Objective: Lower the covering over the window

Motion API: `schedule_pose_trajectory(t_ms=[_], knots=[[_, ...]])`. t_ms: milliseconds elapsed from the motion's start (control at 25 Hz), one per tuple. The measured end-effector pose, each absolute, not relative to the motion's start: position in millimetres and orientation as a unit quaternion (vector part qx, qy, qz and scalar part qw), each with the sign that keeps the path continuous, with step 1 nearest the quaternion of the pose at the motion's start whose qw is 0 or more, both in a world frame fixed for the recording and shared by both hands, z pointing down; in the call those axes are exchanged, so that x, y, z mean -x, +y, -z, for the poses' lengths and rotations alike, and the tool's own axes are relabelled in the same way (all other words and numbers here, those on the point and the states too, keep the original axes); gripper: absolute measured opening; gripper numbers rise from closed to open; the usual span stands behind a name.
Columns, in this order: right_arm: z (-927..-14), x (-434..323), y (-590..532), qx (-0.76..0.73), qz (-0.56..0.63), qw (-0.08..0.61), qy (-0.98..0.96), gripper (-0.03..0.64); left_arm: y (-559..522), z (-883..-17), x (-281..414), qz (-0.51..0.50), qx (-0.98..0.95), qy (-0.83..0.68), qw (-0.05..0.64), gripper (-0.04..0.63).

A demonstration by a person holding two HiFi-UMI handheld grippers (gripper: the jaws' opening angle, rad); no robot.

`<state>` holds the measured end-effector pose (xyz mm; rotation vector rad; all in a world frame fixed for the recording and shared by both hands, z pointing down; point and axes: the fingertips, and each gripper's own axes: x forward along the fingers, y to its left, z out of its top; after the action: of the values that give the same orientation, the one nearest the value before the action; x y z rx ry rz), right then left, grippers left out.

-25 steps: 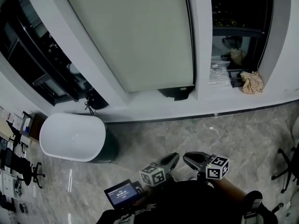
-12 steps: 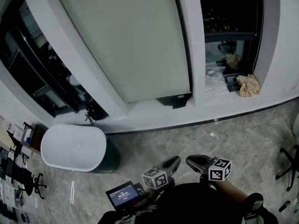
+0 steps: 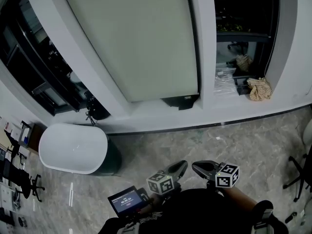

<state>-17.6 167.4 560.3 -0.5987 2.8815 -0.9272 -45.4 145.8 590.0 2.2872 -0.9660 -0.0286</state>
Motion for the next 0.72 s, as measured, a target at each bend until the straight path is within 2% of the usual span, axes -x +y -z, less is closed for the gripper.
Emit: schedule_pose_trajectory(t_ms=[720], knots=[[-561.6,14.2,175.9,0.179,0.297,0.037,0.937,0.008,148.5,-596.2,42.9,0.006,-0.868,-0.371,0.330,0.037]])
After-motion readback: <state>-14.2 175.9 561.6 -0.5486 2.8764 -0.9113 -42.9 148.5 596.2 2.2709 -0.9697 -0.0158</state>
